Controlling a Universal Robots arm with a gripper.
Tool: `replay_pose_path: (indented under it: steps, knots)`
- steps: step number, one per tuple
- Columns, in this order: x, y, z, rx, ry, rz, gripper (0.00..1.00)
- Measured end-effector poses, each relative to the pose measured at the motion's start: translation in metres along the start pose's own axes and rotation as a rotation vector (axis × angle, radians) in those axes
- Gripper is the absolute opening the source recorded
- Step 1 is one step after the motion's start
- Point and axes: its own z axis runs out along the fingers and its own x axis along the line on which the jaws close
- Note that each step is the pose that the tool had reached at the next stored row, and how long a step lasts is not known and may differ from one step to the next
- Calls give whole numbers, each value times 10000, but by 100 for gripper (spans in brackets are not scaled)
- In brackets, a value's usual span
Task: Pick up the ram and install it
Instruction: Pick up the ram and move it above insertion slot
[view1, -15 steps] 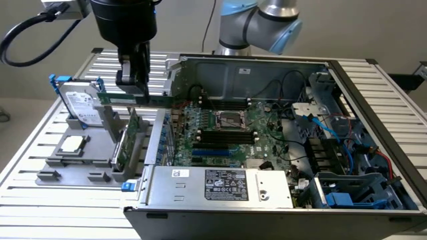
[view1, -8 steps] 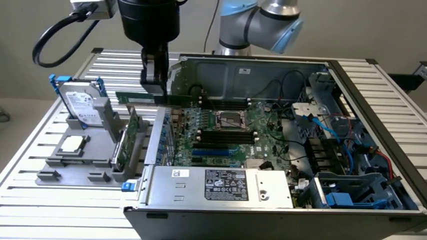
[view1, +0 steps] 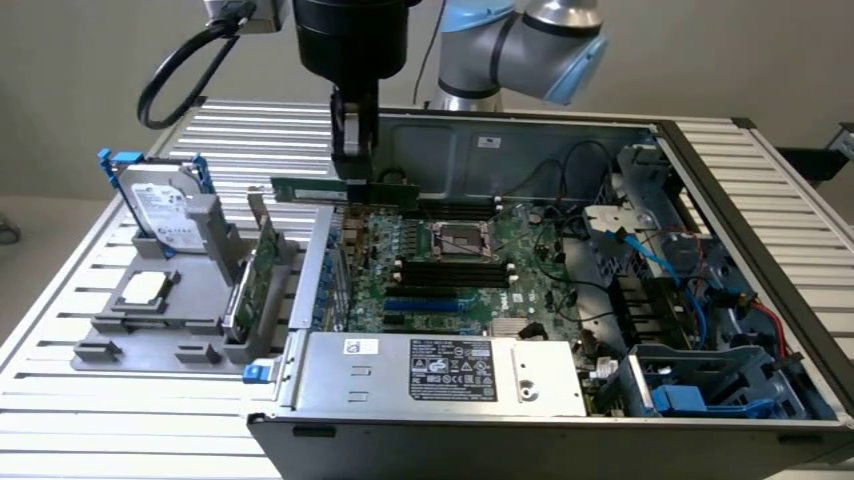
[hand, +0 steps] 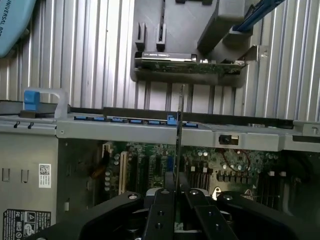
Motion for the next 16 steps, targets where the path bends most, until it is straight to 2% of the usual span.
replay_pose_path:
  steps: [4, 8, 10, 16]
  knots:
    - [-59, -156, -5, 4, 0, 0, 14]
    - [-123, -296, -8, 45, 3, 0, 14]
    - [-160, -361, -7, 89, 9, 2, 14]
    - [-291, -555, 9, 287, 59, 5, 14]
